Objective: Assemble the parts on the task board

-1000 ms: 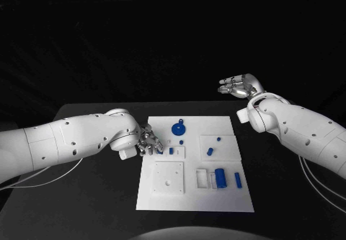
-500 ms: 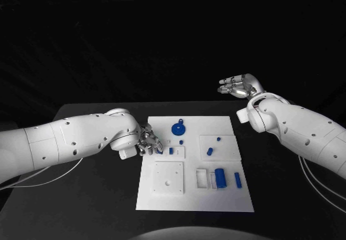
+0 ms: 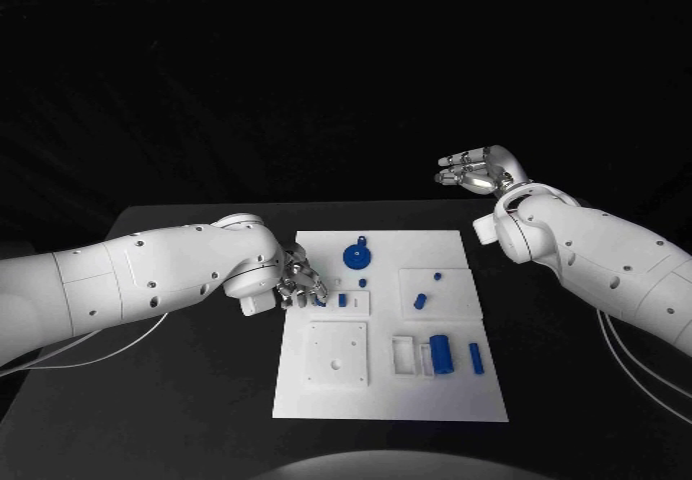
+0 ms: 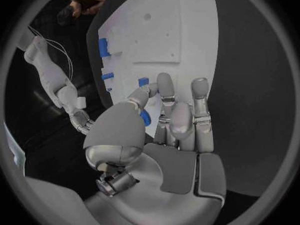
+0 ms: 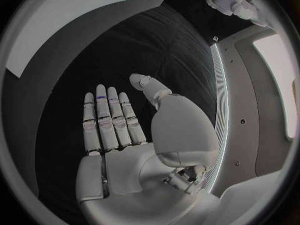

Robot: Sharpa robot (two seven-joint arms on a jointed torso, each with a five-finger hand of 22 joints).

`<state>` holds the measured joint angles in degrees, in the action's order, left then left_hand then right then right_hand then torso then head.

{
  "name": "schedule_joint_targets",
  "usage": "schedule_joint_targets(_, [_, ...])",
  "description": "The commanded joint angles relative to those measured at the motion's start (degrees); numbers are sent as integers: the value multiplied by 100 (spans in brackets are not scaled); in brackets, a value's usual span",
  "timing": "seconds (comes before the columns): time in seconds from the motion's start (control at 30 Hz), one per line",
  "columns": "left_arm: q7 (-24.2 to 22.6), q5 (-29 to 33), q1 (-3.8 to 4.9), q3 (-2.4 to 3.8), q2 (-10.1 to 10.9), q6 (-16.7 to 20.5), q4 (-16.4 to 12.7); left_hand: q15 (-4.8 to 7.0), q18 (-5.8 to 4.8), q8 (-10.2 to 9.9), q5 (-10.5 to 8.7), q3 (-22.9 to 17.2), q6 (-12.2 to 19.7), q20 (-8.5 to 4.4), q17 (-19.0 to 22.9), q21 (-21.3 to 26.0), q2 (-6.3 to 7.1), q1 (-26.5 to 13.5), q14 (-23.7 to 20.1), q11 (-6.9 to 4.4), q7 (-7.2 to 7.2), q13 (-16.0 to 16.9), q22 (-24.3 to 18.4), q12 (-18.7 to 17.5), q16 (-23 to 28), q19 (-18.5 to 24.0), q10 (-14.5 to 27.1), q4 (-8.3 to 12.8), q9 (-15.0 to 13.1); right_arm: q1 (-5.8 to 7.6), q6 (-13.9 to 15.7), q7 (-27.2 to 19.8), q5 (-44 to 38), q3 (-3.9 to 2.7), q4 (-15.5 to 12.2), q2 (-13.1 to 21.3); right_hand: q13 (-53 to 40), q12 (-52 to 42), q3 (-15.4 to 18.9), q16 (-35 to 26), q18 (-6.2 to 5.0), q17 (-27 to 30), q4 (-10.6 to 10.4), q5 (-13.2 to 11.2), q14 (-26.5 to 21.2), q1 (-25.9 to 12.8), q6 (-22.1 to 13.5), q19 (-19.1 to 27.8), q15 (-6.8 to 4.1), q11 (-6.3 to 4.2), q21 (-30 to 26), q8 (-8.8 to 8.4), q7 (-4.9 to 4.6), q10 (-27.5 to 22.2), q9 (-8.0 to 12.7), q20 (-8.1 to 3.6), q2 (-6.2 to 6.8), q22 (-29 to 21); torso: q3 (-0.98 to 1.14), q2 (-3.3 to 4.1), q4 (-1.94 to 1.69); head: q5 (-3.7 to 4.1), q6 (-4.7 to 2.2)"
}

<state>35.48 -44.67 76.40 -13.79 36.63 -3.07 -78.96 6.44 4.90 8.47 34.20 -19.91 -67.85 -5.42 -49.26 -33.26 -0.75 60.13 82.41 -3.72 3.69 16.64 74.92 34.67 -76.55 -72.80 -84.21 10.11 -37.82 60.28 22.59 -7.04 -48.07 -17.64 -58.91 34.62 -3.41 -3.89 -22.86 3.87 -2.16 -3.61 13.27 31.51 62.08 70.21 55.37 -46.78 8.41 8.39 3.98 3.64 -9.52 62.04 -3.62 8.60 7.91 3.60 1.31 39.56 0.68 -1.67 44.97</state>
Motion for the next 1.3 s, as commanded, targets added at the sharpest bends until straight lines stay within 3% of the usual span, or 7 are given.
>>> schedule_joint_targets(0.03, [-12,-17,-22,-9,-49,-172,-49,4,44,35,-21,-271,-746,45,-15,-40,-16,28,26,-74,-519,-8,101,53,-42,-14,-262,308,-98,-1,-77,-34,-44,0,-8,-8,9,23,28,-25,-36,8,0,35,-31,11,-45,51,-1,11,-22,-15,-8,-48,8,-1,-59,-5,4,-3,2,5,8])
schedule_joint_targets(0.23, [-25,-58,-22,-9,-74,-158,-44,4,50,29,-28,-268,-776,51,-32,-47,-14,25,31,-77,-529,-10,101,85,-58,-13,-263,301,-127,-1,-78,-34,-44,0,-13,-12,9,23,28,-25,-36,8,0,35,-31,11,-45,51,-1,11,-22,-15,-8,-48,8,-1,-59,-5,4,-2,1,7,11])
schedule_joint_targets(0.33, [-33,-79,-23,-9,-86,-153,-40,3,78,-12,-38,-273,-813,76,-53,-70,-27,10,31,-80,-544,-30,99,135,-95,0,-263,273,-323,-1,-79,-34,-44,0,-15,-12,9,23,28,-25,-36,8,0,35,-31,11,-45,51,-1,11,-22,-15,-8,-48,8,-1,-59,-5,4,-1,0,11,6])
schedule_joint_targets(0.63, [-61,-174,-23,-9,-123,-174,-39,5,111,-54,-59,-268,-891,125,-146,-111,-45,-11,47,-95,-567,20,104,249,-178,-12,-255,239,-504,-2,-79,-35,-44,0,-16,-15,8,23,18,-25,-36,8,5,64,-32,11,-48,61,0,10,-23,-16,-8,-47,9,-1,-56,-6,4,-1,2,15,11])
schedule_joint_targets(0.97, [-88,-266,-23,-9,-130,-191,-37,-1,178,-89,5,-290,-965,194,-260,-177,-59,-58,54,-104,-591,76,103,345,-280,5,-259,236,-689,-5,-80,-36,-44,0,-12,-18,9,23,8,-26,-36,8,5,109,-34,3,-48,59,1,10,-23,-16,-9,-48,9,0,-54,-6,3,-2,-4,22,15])
schedule_joint_targets(1.07, [-98,-275,-23,-8,-129,-199,-44,-2,220,-81,35,-292,-991,237,-280,-204,-65,-84,54,-108,-608,89,101,376,-308,12,-260,220,-863,-9,-81,-37,-44,0,-10,-19,9,23,7,-26,-36,8,5,112,-35,2,-46,60,2,10,-23,-16,-9,-48,9,0,-53,-6,1,-1,-5,22,15])
schedule_joint_targets(1.3, [-98,-305,-23,-8,-118,-214,-57,-2,234,-96,70,-315,-1007,251,-320,-223,-81,-101,61,-111,-613,101,102,404,-337,15,-259,225,-926,-14,-80,-38,-44,0,-8,-18,8,23,-4,-25,-36,8,8,138,-33,1,-45,61,1,11,-23,-16,-9,-48,8,-1,-53,-6,0,-3,-4,23,17])
